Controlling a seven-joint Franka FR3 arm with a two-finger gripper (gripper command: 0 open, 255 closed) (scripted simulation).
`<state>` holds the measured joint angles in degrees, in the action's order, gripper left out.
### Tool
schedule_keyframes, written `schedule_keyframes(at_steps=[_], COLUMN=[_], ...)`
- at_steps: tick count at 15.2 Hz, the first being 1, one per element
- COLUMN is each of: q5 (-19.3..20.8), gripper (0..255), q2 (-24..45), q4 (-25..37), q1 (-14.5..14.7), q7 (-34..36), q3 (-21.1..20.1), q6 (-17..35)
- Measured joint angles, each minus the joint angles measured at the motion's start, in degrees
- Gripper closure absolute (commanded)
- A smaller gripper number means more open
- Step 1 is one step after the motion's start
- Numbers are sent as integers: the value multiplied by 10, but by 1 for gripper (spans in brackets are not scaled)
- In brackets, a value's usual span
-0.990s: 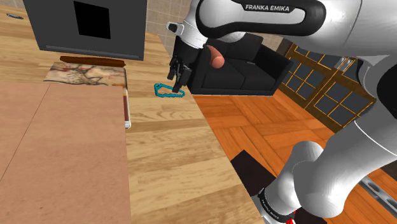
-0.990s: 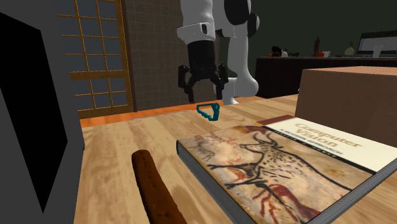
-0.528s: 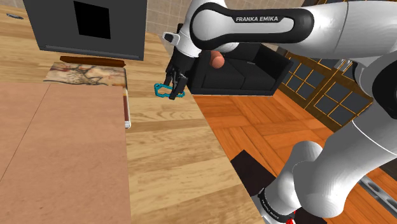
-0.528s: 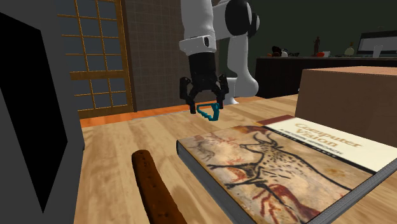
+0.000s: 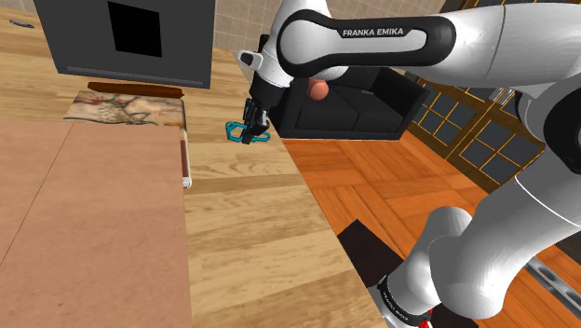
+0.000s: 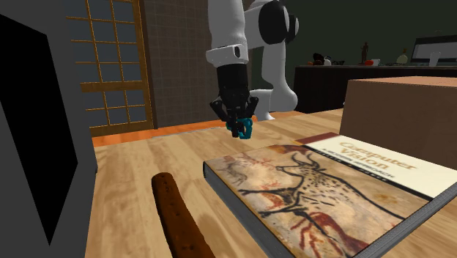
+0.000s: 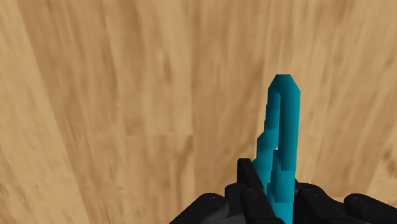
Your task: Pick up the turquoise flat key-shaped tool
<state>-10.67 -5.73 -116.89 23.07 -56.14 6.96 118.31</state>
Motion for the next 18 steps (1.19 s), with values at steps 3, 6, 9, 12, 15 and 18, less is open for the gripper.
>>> schedule_keyframes(at_steps=[3, 6, 9, 12, 15, 18], q5=[0, 1, 3, 6, 7, 9], gripper=[255, 255, 255, 255, 255, 255], q2=[0, -3, -5, -8, -11, -10], q4=[0, 5, 22, 44, 63, 87], q1=[0, 0, 0, 0, -1, 0], q7=[0, 2, 6, 11, 14, 20], q3=[0, 0, 0, 0, 0, -1], q6=[0, -9, -29, -52, -74, -96])
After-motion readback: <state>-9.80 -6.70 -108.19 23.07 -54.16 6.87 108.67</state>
